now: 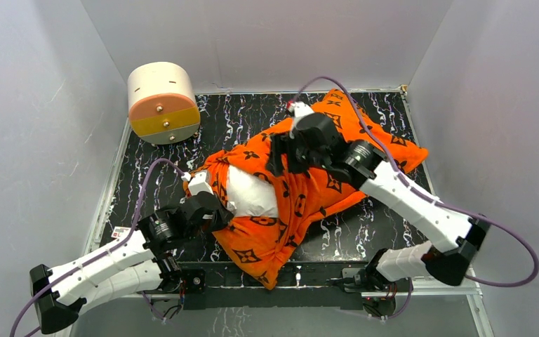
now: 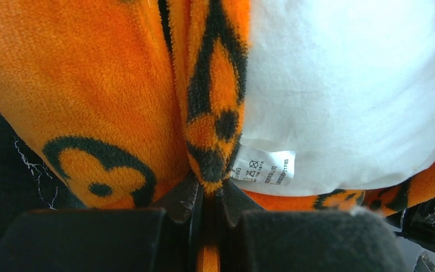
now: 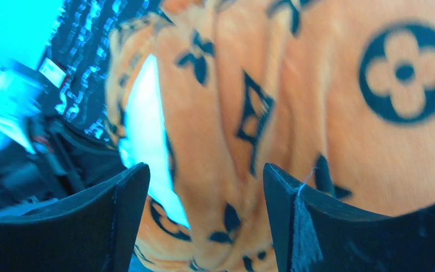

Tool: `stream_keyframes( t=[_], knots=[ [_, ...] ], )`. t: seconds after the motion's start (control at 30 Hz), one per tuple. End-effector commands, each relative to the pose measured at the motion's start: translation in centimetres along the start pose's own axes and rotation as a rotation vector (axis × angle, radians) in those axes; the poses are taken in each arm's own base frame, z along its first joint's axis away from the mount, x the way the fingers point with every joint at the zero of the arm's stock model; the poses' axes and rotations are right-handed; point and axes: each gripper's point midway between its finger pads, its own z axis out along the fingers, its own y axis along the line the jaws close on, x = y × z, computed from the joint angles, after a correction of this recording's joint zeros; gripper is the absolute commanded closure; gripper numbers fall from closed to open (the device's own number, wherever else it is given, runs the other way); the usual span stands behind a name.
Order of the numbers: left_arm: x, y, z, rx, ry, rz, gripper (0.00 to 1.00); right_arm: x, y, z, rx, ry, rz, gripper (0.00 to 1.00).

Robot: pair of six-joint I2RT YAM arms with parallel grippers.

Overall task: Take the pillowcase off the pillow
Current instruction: Remove the pillow from the pillowcase.

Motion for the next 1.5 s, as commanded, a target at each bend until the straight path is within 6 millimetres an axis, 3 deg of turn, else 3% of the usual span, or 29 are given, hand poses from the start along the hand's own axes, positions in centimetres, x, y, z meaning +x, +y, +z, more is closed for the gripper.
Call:
stream_keyframes(
  t=[0.0,0.1,0.23,0.27,0.3,0.33,0.37,0.43,0.53,0.57,0.7,0.73,0.77,0.8,0.87,0.93,1.0,1.07,1.1,1.13,1.17,1.2,1.33,1.4,1.47],
  knots=[
    [2.4,2.3,0.4,-0.085,0.101,0.080,1.00,-3.9,4.2,1.3,-0.073,-0.032,-0.124,0.17],
    [2.5,2.3,0.4,-0.081,0.106,0.076,1.00,-4.2,4.2,4.8,-0.008,0.006,-0.187,0.14],
    [2.4,2.2,0.2,-0.070,0.102,0.073,1.00,-3.0,5.0,9.9,0.015,0.080,-0.273,0.15],
    [2.4,2.2,0.2,-0.070,0.101,0.073,1.00,-3.1,4.5,10.9,0.052,0.071,-0.278,0.17],
    [2.4,2.2,0.1,-0.069,0.101,0.073,1.00,-3.7,3.7,11.5,0.109,0.051,-0.281,0.25],
    [2.4,2.2,0.1,-0.069,0.101,0.073,1.00,-4.3,2.8,11.6,0.194,0.021,-0.289,0.34],
    [2.5,2.3,0.0,-0.072,0.103,0.075,1.00,-5.3,1.6,11.1,0.313,-0.044,-0.314,0.37],
    [2.5,2.6,0.0,-0.080,0.103,0.077,1.00,-6.3,2.3,10.7,0.333,-0.151,-0.401,0.43],
    [2.3,2.9,-0.2,-0.100,0.098,0.086,1.00,-8.8,2.6,9.1,0.331,-0.305,-0.362,0.78],
    [2.2,3.0,-0.3,-0.105,0.098,0.089,1.00,-9.6,1.7,8.3,0.378,-0.341,-0.351,0.85],
    [2.4,3.5,-0.4,-0.129,0.102,0.075,1.00,-12.0,-2.6,5.6,0.534,-0.401,-0.304,0.87],
    [2.6,3.7,-0.3,-0.134,0.104,0.061,1.00,-12.4,-3.9,5.1,0.565,-0.402,-0.282,1.00],
    [2.8,3.8,-0.4,-0.132,0.106,0.041,1.00,-12.4,-5.5,4.8,0.607,-0.393,-0.263,1.00],
    [3.2,4.0,-0.3,-0.127,0.112,0.017,1.00,-12.0,-7.4,4.5,0.676,-0.384,-0.240,1.00],
    [3.7,4.1,-0.2,-0.101,0.112,-0.013,1.00,-9.5,-12.0,4.6,0.808,-0.324,-0.171,1.00],
    [3.6,4.2,-0.1,-0.080,0.091,-0.016,1.00,-5.1,-15.5,6.4,0.804,-0.211,-0.068,1.00],
    [2.7,4.3,-0.5,-0.082,0.057,-0.005,1.00,-0.5,-16.1,8.9,0.716,-0.102,-0.001,1.00],
    [1.4,3.8,-1.3,-0.085,0.025,0.009,1.00,3.3,-15.0,10.8,0.616,-0.020,0.042,1.00],
    [0.6,3.1,-1.7,-0.067,0.009,0.030,0.91,4.6,-14.3,11.5,0.568,-0.003,0.051,1.00],
    [-0.4,2.4,-1.9,-0.054,-0.014,0.055,0.73,5.2,-13.4,12.2,0.518,-0.009,0.059,1.00],
    [-1.5,1.5,-2.3,-0.039,-0.038,0.080,0.61,5.8,-12.7,12.6,0.483,-0.005,0.055,1.00],
    [-2.6,0.7,-2.6,-0.034,-0.061,0.105,0.53,6.3,-12.0,12.8,0.455,-0.001,0.052,1.00],
    [-7.5,-1.9,-4.6,-0.084,-0.149,0.187,0.13,6.6,-10.4,12.9,0.407,0.002,0.080,1.00],
    [-9.9,-3.4,-5.4,-0.098,-0.193,0.244,0.06,6.7,-9.5,12.4,0.395,-0.004,0.109,1.00],
    [-11.7,-3.6,-6.0,-0.164,-0.222,0.277,0.02,6.8,-8.9,12.1,0.372,-0.023,0.127,1.00]
  ],
)
